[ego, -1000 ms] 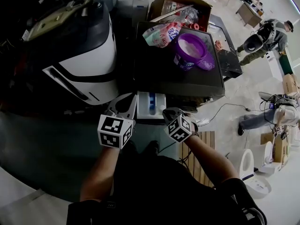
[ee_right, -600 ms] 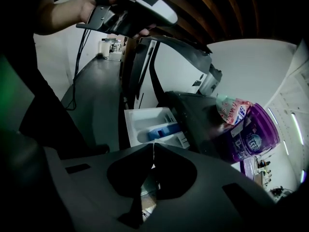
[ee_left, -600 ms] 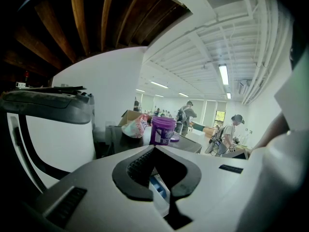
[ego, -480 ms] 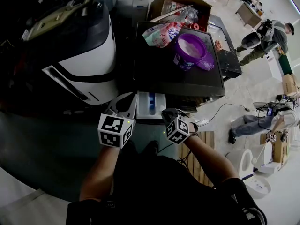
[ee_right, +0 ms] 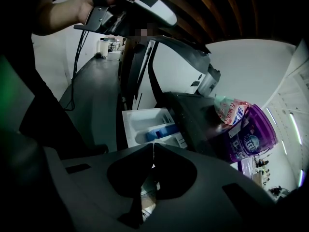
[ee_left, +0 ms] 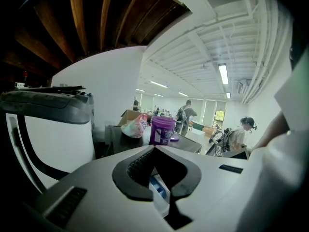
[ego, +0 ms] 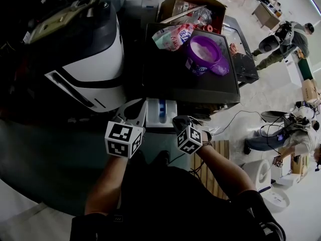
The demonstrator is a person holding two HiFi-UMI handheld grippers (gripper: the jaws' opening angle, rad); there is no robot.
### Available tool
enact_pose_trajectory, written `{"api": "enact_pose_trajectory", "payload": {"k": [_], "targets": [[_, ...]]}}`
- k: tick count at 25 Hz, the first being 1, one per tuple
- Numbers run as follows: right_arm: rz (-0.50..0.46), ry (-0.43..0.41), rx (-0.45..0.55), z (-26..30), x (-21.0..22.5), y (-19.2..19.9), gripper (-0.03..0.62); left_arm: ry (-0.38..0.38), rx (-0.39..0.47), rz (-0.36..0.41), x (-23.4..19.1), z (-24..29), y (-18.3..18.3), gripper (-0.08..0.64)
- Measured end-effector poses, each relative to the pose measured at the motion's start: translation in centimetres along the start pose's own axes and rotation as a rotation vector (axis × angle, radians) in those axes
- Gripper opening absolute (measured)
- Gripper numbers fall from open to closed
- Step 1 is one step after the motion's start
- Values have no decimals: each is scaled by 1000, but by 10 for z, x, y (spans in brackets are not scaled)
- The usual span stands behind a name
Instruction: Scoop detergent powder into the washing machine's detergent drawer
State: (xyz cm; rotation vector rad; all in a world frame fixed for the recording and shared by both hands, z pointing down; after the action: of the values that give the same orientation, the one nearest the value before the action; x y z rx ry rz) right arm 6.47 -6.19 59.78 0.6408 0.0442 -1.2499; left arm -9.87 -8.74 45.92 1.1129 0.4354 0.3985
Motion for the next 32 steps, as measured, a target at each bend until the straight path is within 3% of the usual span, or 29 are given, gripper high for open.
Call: {"api": "enact_pose_trajectory", "payload": {"k": [9,21,24,28,32], "targets": [[-17,34,10,-7,0,-3,18,7,7,2,0,0,-2,2],[35,22,2,-8,2,-5,18,15,19,-2,-5,-4,-3,2],[138,-6,17,-9,5,-5,18,19,24,-2,-7,-6,-3,2],[373,-54,47,-12,14,-2,18,27,29,-1,-11,-10,-5,2],[546,-65,66,-16,23,0,18,35,38,2,-19,-17,-6,2]]}}
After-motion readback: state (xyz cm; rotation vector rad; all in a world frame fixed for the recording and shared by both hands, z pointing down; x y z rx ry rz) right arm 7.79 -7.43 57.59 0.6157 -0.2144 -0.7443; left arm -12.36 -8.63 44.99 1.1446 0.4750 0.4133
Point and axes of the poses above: the fingertips, and each gripper's own axes: z forward along the fingers, x to its right, y out of its underside, the point moved 5 cm from there along -z, backward along the fingers, and after that the axes turned 2 degrees about -x, right-handed, at the moved point
